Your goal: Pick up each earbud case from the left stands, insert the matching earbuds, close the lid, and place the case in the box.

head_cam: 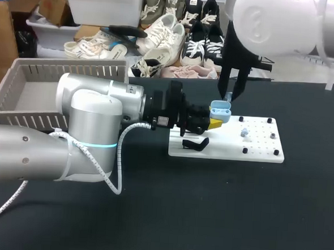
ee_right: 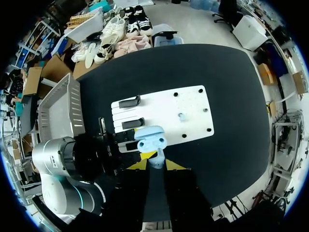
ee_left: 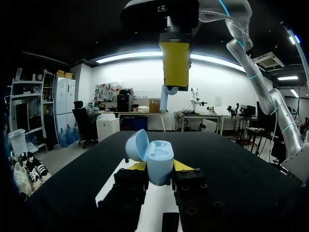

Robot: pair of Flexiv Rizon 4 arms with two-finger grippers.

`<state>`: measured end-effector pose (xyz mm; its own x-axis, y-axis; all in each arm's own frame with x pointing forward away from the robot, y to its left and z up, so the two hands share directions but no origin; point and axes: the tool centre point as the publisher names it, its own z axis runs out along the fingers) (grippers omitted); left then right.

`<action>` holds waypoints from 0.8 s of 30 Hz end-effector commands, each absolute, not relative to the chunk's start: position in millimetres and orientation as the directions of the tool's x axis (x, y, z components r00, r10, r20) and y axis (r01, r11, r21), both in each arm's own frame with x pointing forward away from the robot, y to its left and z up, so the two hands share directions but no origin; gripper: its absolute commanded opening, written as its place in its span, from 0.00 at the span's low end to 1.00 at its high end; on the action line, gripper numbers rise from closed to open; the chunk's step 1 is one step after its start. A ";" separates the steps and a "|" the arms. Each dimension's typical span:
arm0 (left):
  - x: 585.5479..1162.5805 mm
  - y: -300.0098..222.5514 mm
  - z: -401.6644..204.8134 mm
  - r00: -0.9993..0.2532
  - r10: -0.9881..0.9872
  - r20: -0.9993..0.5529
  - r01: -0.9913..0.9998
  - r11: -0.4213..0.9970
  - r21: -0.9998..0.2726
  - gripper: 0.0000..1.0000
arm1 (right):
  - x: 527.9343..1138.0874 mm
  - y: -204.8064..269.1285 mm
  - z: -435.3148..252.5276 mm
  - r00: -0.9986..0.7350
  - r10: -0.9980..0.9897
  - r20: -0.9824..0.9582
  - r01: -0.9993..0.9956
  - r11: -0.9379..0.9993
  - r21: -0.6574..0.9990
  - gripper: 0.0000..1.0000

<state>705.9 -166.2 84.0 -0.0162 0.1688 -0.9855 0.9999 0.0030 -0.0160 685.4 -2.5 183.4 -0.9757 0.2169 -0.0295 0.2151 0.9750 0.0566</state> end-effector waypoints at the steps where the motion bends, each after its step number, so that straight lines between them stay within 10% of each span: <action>1: 705.1 -166.3 83.5 -0.015 0.167 -0.986 1.000 0.007 -0.014 0.00 | 681.7 1.1 183.1 -0.975 0.219 -0.032 0.218 0.975 0.051 0.00; 24: 705.1 -166.3 83.5 -0.015 0.167 -0.986 1.000 0.007 -0.014 0.00 | 667.8 -1.0 167.7 -0.974 0.226 -0.004 0.226 0.974 0.035 0.00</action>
<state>705.9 -166.2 84.0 -0.0162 0.1687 -0.9855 0.9999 0.0030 -0.0159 671.2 -1.2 168.1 -0.9747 0.2236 0.0020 0.2235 0.9741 0.0343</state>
